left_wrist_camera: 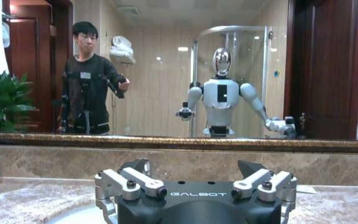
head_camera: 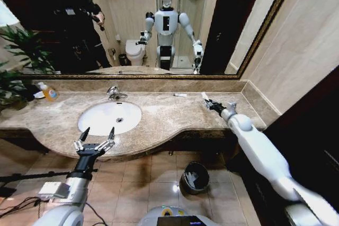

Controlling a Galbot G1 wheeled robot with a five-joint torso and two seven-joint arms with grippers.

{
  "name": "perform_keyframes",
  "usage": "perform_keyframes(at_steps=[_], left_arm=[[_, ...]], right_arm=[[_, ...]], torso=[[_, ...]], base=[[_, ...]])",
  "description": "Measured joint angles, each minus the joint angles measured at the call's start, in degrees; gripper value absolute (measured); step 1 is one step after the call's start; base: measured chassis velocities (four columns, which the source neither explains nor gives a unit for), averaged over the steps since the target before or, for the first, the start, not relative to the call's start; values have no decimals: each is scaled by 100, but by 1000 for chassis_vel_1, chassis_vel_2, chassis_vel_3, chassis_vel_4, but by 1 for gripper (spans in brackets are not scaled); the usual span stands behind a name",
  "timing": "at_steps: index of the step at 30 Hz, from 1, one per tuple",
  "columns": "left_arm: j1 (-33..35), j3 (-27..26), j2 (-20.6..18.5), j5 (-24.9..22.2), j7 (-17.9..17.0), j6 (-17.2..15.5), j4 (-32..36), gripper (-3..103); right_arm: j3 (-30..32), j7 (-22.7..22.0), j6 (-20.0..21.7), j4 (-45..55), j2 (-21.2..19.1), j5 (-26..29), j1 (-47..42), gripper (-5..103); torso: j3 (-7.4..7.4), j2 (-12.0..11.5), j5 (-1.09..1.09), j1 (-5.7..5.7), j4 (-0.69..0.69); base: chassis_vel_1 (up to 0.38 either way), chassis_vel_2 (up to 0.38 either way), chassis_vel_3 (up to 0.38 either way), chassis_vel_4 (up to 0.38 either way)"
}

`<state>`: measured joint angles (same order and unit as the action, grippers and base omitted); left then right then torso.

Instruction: Pick up the trash from the sink and place it in the trash bin.

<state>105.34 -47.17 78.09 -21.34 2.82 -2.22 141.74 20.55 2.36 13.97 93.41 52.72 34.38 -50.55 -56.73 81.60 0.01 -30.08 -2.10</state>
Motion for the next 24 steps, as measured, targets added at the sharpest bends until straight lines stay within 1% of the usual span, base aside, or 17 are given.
perform_keyframes(at_steps=[1, 3, 4, 6, 7, 8, 11, 12, 13, 14, 15, 16, 17, 19, 20, 21, 24], left_arm=[[0, 0, 0, 0, 0, 0, 0, 100], [0, 0, 0, 0, -3, 0, 0, 100], [0, 0, 0, 0, -3, 0, 0, 100], [0, -1, 0, 0, -4, 0, 0, 100], [0, -1, 0, 0, -4, 0, 0, 100], [0, -1, 0, 0, -4, 0, 0, 100], [0, 0, 0, 0, -2, 0, 0, 100], [0, 0, 0, 0, -2, 0, 0, 100], [0, 0, 0, 0, -2, 0, 0, 100], [0, 0, -1, 0, -2, 0, 0, 100], [0, 0, -1, 0, -2, 0, 0, 100], [0, -1, 0, 0, -2, 0, 0, 100], [0, 0, 0, 0, -2, 0, 0, 100], [0, -1, 0, 0, -2, 0, 0, 100], [0, -1, 0, 0, -3, 0, 0, 100], [0, -1, 0, 0, -3, 0, 0, 100], [0, -1, 0, 0, -2, 0, 0, 100]], right_arm=[[0, 0, 0, 0, 0, 0, 0, 11], [361, -325, -90, 538, 122, -47, -584, 11], [361, -325, -90, 538, 122, -47, -584, 11], [760, -473, -216, 1116, 336, -250, -1179, 11], [953, -485, -350, 1385, 478, -423, -1539, 11], [953, -485, -350, 1385, 478, -423, -1539, 11], [1495, -313, -854, 2044, 980, -963, -2751, 11], [1495, -313, -854, 2044, 980, -963, -2751, 11], [1674, -202, -1180, 2179, 1192, -1207, -3167, 11], [1771, -109, -1406, 2236, 1340, -1349, -3409, 11], [1771, -109, -1406, 2236, 1340, -1349, -3409, 11], [1883, 17, -1662, 2268, 1545, -1514, -3701, 11], [1952, 116, -1934, 2265, 1749, -1630, -3985, 11], [1976, 204, -2251, 2156, 2046, -1727, -4309, 11], [1973, 252, -2408, 2044, 2197, -1780, -4445, 11], [1973, 252, -2408, 2044, 2197, -1780, -4445, 11], [1901, 402, -2824, 1504, 2538, -1951, -4598, 11]], torso=[[0, 0, 0, 0, 0], [0, 0, 0, 0, 0], [0, 0, 0, 0, 0], [0, 0, -3, 0, 0], [0, 0, -3, 0, -2], [0, 0, -3, 0, -2], [0, 0, -1, 0, 1], [0, 0, -1, 0, 1], [0, 0, -2, 0, 1], [0, 1, -3, 1, 1], [0, 1, -3, 1, 1], [0, 1, -2, 1, 0], [0, 1, -2, 1, 1], [0, 1, -3, 0, 0], [0, 1, 0, 0, 1], [0, 1, 0, 0, 1], [0, 1, -2, 0, 0]], base=[[0, 0, 0, 0], [0, 0, 0, 0], [0, 0, 0, 0], [0, 0, 0, 0], [0, 0, 0, 0], [0, 0, 0, 0], [0, 0, 0, 0], [0, 0, 0, 0], [0, 0, 0, 0], [0, 0, 0, 0], [0, 0, 0, 0], [0, 0, 0, 0], [0, 0, 0, 0], [0, 0, 0, 0], [0, 0, 0, 0], [0, 0, 0, 0], [0, 0, 0, 0]])
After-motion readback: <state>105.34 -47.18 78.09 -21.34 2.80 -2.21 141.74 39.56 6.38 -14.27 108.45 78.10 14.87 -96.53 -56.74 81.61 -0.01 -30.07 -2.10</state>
